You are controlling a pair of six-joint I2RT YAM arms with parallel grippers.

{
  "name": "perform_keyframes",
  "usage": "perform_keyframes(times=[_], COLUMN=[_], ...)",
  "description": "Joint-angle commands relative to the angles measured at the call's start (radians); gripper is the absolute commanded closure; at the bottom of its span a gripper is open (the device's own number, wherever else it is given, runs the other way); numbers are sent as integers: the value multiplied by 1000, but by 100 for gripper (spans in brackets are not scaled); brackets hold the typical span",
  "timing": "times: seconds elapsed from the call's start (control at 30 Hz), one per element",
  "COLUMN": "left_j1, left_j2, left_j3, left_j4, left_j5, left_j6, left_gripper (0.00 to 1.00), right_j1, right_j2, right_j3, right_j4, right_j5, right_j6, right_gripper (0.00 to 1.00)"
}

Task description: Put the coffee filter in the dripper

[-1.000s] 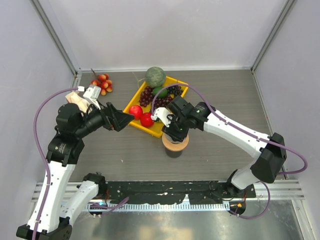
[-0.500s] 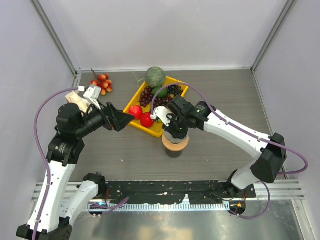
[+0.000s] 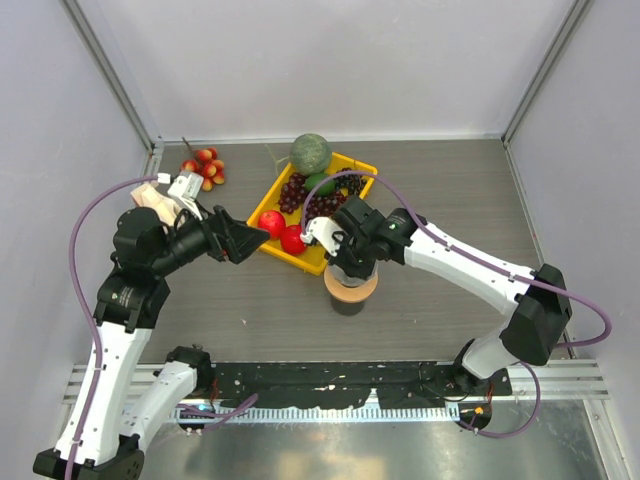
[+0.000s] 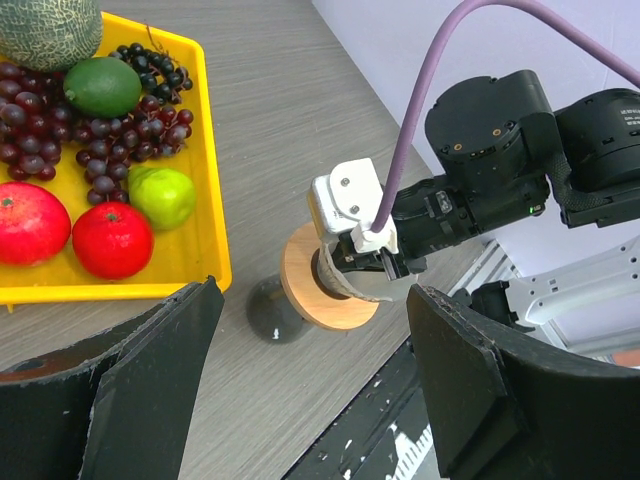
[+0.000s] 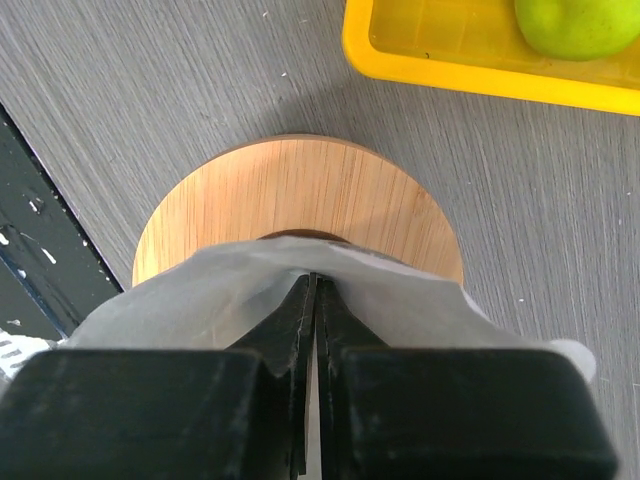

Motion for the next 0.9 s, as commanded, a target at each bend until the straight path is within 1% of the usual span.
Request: perform_keyframes(times=[0.0, 0.17, 0.43, 0.6, 0.73, 0.87], left_j1=[5, 5, 5, 5, 5, 5], left_j2=[-20, -23, -10, 2, 8, 8], left_j3=[-10, -20, -13, -3, -7, -15], left_j4=[24, 28, 36, 42, 48, 53], left_j5=[11, 11, 19, 28, 34, 40], left_j6=[1, 0, 3, 6, 3, 3], left_gripper=[16, 16, 16, 16, 16, 16], right_j1=[6, 5, 8, 6, 6, 6], right_j2=[5, -3, -17, -38, -52, -67], right_j3=[-22, -30, 52, 52, 61, 98], right_j4=[51, 53, 14, -12, -30, -56], right_j5=[11, 6, 17, 31, 31, 35], right_j6=[-10, 1, 2, -16, -7, -7], right_gripper=[94, 95, 95, 95, 91, 91])
